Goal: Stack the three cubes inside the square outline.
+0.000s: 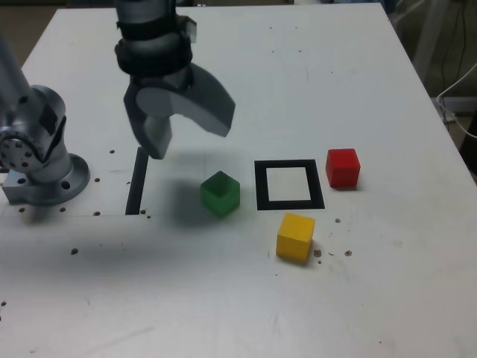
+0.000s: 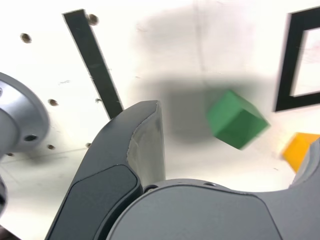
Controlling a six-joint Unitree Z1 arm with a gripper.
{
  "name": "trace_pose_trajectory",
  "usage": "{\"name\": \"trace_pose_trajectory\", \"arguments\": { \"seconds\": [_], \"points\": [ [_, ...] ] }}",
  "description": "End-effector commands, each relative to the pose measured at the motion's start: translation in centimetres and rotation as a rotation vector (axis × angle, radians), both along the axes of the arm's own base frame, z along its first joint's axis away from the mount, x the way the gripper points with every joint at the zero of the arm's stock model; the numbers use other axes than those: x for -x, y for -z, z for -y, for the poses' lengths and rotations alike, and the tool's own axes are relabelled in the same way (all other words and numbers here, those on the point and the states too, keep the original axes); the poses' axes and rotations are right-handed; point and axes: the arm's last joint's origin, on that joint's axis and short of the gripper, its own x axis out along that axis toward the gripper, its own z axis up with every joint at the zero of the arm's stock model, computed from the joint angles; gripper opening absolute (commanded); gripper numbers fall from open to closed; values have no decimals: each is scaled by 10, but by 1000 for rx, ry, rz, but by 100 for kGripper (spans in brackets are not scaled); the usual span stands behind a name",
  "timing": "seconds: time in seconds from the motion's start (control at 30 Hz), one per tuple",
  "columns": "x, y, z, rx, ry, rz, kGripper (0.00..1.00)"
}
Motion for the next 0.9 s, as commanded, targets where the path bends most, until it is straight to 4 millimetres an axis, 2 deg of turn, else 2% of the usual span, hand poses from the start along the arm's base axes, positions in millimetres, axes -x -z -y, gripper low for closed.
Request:
{"name": "trace_pose_trajectory", "arguments": {
  "seconds": [0.0, 0.13, 0.57, 0.73, 0.87],
  "points": [
    [-7, -6, 0, 2, -1, 23, 99],
    [-23, -19, 1, 7, -1, 52, 96],
    [-106, -46, -1, -39, -27, 80, 95],
    [-137, -49, -1, -62, -34, 82, 95],
    [-162, -43, -1, -65, -35, 83, 95]
  ]
}}
